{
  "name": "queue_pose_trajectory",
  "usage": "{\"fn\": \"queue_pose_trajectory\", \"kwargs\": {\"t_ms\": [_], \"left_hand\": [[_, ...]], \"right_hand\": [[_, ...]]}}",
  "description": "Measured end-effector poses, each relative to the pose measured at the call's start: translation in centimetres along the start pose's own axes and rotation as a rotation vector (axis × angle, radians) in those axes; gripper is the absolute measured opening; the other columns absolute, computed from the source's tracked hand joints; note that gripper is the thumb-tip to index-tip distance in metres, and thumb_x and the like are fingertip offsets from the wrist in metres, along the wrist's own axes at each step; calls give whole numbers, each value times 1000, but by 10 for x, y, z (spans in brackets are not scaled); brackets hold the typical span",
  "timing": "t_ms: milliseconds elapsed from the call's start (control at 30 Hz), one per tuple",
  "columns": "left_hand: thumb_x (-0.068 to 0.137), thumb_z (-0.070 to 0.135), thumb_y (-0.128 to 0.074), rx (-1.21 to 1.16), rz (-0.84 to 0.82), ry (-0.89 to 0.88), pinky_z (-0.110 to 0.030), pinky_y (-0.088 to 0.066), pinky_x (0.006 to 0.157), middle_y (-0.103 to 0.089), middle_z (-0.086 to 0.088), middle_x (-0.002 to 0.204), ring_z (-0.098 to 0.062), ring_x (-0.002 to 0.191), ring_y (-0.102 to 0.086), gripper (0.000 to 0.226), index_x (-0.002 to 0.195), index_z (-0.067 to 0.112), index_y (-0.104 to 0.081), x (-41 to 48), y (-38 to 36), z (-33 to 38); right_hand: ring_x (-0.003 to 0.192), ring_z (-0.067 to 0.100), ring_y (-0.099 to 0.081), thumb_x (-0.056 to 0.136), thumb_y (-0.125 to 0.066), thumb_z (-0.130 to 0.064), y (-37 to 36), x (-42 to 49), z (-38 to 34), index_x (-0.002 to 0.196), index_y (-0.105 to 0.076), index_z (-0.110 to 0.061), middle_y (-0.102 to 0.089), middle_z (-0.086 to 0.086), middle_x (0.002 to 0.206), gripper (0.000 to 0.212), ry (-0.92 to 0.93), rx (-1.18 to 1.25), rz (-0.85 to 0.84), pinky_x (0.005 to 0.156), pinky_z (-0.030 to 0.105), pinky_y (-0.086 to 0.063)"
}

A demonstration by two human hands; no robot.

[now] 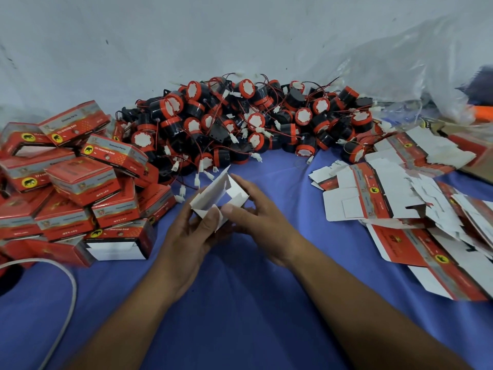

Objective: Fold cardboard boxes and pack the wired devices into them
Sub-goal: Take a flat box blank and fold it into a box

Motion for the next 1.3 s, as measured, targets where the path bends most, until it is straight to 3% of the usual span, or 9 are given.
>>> {"fn": "queue_pose_trajectory", "kwargs": {"t_ms": [333,500,600,700,800,867,933,1033,1300], "left_hand": [[83,29,-66,-11,132,57,-44,-52,98,-69,-9,122,-27,118,-64,55,137,23,-54,1,5,-2],[86,69,-50,864,237,-121,-32,-47,98,-46,-2,133,8,110,-46,60,142,55,-33,-4,10,-2],[87,73,-44,1184,252,-358,-48,-34,110,-21,-13,151,-24,137,-27,72,149,54,-13,-2,16,5],[96,49,-49,1206,37,-634,-60,-24,116,-4,-13,165,-33,152,-9,70,157,27,-21,1,13,7],[97,30,-54,1166,-97,-771,-53,-25,119,-20,-16,162,-33,151,-16,59,149,6,-39,0,11,8],[93,28,-58,1162,-144,-789,-49,-32,116,-30,-15,158,-32,147,-27,56,143,6,-47,-1,12,12],[90,37,-62,1165,-149,-781,-41,-36,113,-37,-11,153,-28,142,-36,58,140,11,-50,-3,13,16],[86,64,-59,1207,-127,-747,-29,-30,114,-40,-6,148,-22,137,-39,72,139,15,-51,-4,15,22],[81,54,-70,1270,134,-750,-51,-43,97,-50,-21,131,-36,119,-49,68,127,4,-64,-3,11,17]], "right_hand": [[122,26,-61,65,-66,-28,0,2,12,137,-54,-43,-45,11,147,75,-9,68,3,103,41,-50],[117,22,-62,73,-73,-40,0,0,9,125,-56,-60,-49,2,135,58,49,-49,48,97,41,-55],[111,21,-63,77,-72,-47,0,0,2,124,-57,-58,-52,-5,125,51,81,-128,74,89,40,-58],[112,21,-61,79,-67,-40,-1,-1,0,132,-59,-45,-59,2,125,53,84,-111,6,93,47,-54],[118,35,-59,84,-62,-31,-1,-4,4,143,-50,-33,-57,17,132,60,28,-22,-93,96,56,-49],[117,25,-62,85,-63,-31,2,-5,4,152,-36,-30,-64,4,129,72,-44,4,-104,91,38,-54],[115,14,-63,82,-67,-35,4,-5,2,154,-29,-33,-64,-9,131,81,-83,14,-77,89,27,-51],[126,19,-59,78,-79,-44,5,-2,-1,148,-32,-37,-58,-8,141,85,-45,11,-42,96,37,-50],[122,18,-63,82,-75,-37,-9,-2,-3,129,-62,-38,-60,-6,140,49,-37,94,-14,97,39,-54]]}}
Point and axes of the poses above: each hand's wrist, its own x-axis towards the middle knuckle, its own y-axis out of the back of the hand, z = x × y, the point moved 1 cm from there along x, towards the middle knuckle
